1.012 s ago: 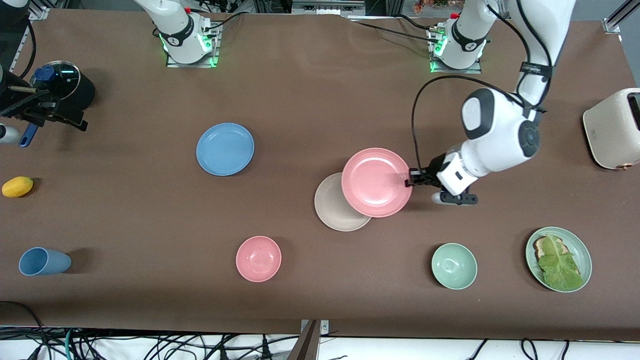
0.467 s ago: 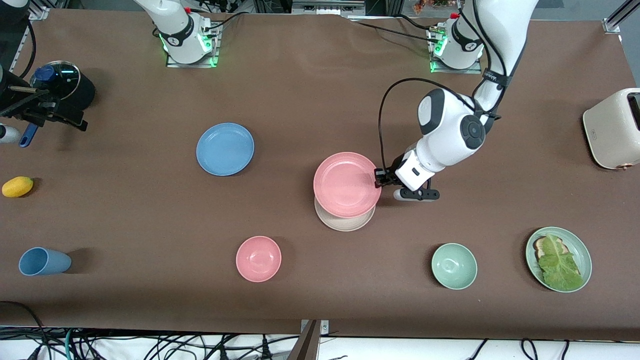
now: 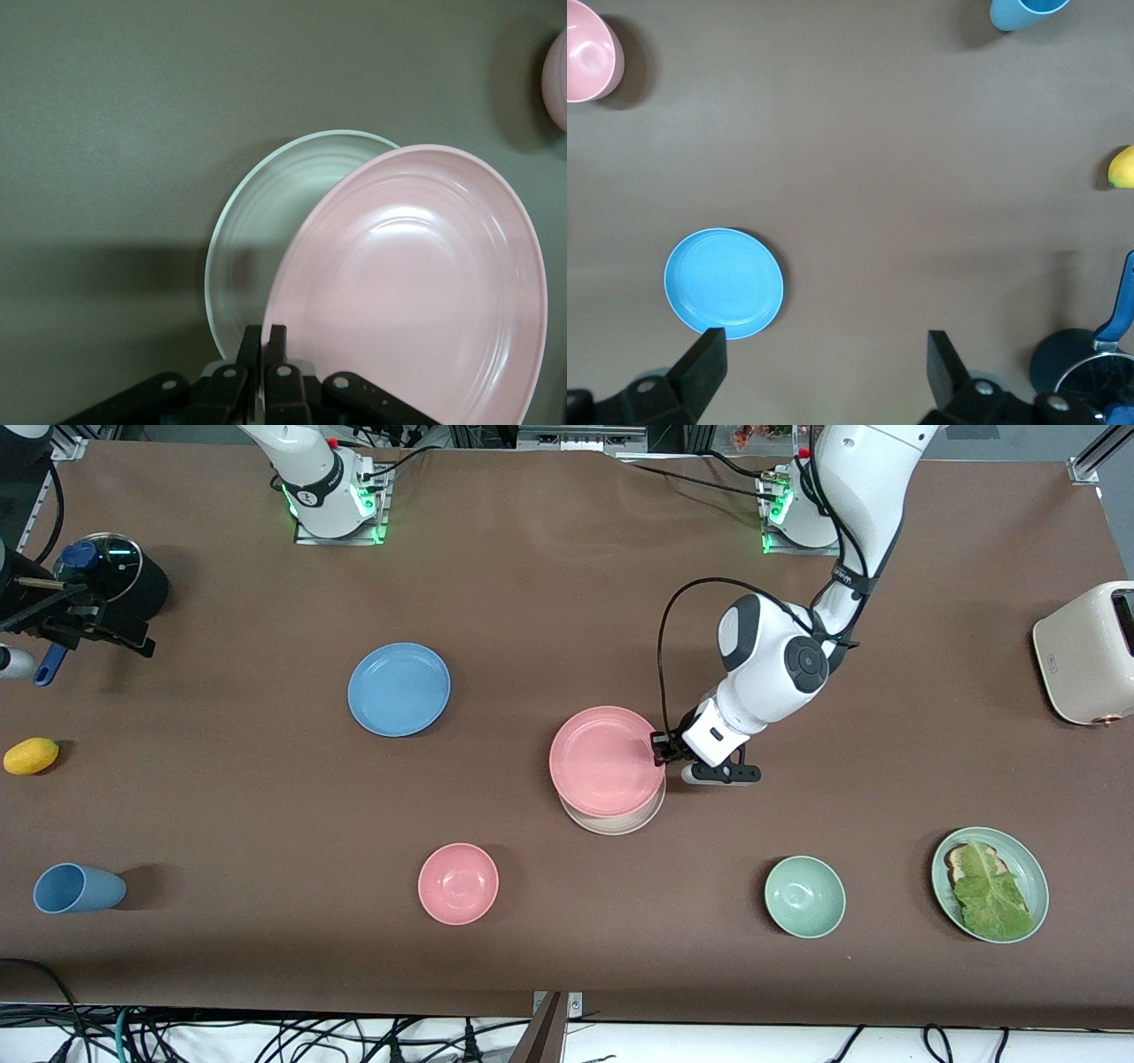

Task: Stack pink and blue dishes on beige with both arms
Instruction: 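Lower the pink plate onto the beige plate and open the left gripper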

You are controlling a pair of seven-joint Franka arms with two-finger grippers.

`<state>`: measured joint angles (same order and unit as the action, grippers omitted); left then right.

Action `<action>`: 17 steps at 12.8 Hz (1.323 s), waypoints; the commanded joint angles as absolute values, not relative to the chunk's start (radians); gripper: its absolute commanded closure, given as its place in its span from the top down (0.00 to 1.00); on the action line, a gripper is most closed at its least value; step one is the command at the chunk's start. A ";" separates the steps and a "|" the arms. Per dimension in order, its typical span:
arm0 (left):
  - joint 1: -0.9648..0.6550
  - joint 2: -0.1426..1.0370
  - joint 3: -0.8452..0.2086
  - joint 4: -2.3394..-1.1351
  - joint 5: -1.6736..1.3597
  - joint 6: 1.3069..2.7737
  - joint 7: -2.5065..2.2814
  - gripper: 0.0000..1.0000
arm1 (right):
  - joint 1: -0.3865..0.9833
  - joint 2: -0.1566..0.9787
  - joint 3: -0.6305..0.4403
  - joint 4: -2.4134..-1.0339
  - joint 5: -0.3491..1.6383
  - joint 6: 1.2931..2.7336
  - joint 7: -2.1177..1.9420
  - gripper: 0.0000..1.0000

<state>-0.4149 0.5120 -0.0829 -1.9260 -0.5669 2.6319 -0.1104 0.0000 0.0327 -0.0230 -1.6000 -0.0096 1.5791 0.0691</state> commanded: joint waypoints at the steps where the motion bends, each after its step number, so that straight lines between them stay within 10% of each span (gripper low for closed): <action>1: -0.431 0.549 -0.074 -1.914 -0.540 2.683 -0.132 0.00 | -0.011 0.015 -0.017 -1.614 -0.005 1.572 0.055 1.00; 10: -0.430 0.584 -0.069 -1.905 -0.538 2.709 -0.117 0.00 | -0.011 0.015 -0.017 -1.614 -0.005 1.572 0.055 1.00; 17: -0.423 0.588 -0.063 -1.894 -0.538 2.709 -0.114 0.43 | -0.011 0.015 -0.017 -1.614 -0.005 1.572 0.055 1.00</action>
